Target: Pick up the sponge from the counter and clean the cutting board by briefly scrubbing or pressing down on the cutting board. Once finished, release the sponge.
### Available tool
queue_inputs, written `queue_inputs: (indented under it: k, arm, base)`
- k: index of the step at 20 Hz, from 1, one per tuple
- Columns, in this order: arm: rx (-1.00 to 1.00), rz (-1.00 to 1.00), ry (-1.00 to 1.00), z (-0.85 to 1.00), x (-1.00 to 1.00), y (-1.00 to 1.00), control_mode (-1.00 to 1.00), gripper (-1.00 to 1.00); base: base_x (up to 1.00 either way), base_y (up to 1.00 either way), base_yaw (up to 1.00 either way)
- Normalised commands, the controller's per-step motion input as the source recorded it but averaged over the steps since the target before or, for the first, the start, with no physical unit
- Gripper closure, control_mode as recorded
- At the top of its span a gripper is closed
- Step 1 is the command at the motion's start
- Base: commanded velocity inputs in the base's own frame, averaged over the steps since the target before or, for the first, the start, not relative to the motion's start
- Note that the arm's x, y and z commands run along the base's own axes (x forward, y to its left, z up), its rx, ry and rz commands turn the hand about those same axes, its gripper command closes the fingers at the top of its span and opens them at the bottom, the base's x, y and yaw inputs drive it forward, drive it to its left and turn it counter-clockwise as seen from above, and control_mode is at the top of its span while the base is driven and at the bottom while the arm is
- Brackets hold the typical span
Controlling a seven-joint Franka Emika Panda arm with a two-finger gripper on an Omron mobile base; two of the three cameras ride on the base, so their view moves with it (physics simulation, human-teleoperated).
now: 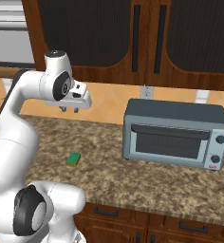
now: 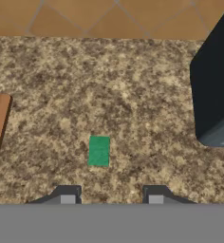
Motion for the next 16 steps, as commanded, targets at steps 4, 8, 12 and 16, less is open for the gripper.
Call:
queue_inputs:
  k: [4, 8, 12, 16]
  arm:
    - [0.0, 0.0, -0.02, -0.1, -0.54, 0.0, -1.0, -1.0]
    - [0.0, 0.0, 0.0, -0.57, -0.69, 0.04, -1.0, -1.0]
    - [0.0, 0.0, 0.0, -0.68, -0.06, 0.26, -1.0, -1.0]
    - [-0.05, 0.0, 0.04, -0.53, 0.25, 0.19, -1.0, -1.0]
  base:
    - [0.0, 0.0, 0.0]
    - [0.0, 0.0, 0.0]
    - [0.0, 0.0, 0.0]
    - [0.0, 0.0, 0.0]
